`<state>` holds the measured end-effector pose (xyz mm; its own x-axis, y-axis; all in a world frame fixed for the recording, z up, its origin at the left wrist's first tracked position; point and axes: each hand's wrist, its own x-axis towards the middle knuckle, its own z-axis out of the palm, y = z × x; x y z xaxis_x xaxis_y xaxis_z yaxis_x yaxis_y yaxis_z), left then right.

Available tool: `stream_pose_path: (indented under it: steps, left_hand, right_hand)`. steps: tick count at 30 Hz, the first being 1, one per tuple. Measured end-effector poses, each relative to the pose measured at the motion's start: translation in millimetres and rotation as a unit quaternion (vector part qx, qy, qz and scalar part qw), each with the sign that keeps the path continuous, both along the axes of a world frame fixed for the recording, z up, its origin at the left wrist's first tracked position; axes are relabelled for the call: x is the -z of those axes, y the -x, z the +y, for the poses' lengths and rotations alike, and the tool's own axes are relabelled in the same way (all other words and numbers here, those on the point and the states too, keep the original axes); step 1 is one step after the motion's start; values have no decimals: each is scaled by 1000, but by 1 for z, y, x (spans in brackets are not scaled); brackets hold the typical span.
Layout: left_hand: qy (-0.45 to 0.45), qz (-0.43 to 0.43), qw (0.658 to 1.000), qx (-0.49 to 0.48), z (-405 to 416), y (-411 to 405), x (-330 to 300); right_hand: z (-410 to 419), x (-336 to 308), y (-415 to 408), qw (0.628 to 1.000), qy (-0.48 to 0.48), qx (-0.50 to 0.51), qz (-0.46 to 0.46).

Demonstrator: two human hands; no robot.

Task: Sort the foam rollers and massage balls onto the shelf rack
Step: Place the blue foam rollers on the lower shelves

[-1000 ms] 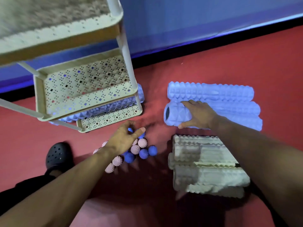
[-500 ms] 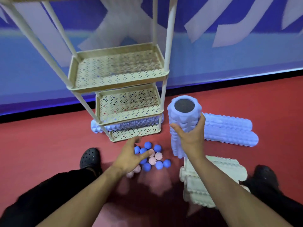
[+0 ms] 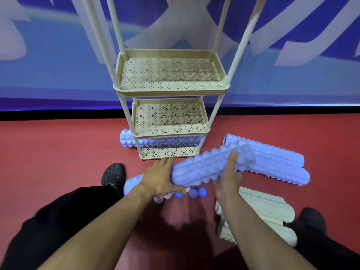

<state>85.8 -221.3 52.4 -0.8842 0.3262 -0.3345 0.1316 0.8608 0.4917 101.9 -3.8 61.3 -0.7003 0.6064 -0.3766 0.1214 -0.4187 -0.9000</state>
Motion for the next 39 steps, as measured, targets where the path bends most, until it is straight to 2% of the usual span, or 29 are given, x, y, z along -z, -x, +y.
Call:
stream_pose_path:
  steps: [4,8,9,11,12,14,16,18,23,25,26,29,31,34,37,39]
  left_hand:
    - [92,69,992,46,-7,3,-3]
    - [111,95,988,59,-3,4,-6]
    - [115,97,987,61,-2,4,-4]
    - [126,105,985,61,-2,3,-1]
    - [130,106,984,63,-2,3,0]
    - [133,111,983,67,-1,5,2]
    - [130,120,983,54,0,8,1]
    - [126,124,983,38,-2,13,-1]
    - [158,185,966,93,-7,24,-6]
    - [163,204,957,125,-8,26,-3]
    - [160,210,955,136,-10,27,-1]
    - [138,217,955,145,-15,33,11]
    - [110,215,959,147,-17,36,21]
    - [93,156,974,138,-19,42,33]
    - [57,123,987,85,-23,49,42]
    - [21,95,995,-8,-31,55,48]
  right_hand:
    - [4,8,-4,996,76,-1,-53]
    - [17,15,-11,991,94,-62,-76]
    - [21,17,-11,988,66,-65,-124]
    - [25,14,-13,962,-98,-38,-254]
    - [24,10,-14,938,-204,-37,-276]
    - [20,4,-20,885,-390,-97,-236]
    - [18,3,-24,809,-521,-186,-200]
    - [21,8,-23,717,-623,-260,-174]
    - [15,8,-1,496,-770,-399,-46]
    - [11,7,12,430,-785,-445,-31]
    - [10,6,19,409,-777,-478,-32]
    - [6,6,35,396,-727,-556,-70]
    - [4,10,41,388,-727,-561,-79]
    - [6,17,45,391,-724,-558,-113]
    - [8,26,49,402,-705,-559,-172]
    - [8,33,54,410,-698,-553,-195]
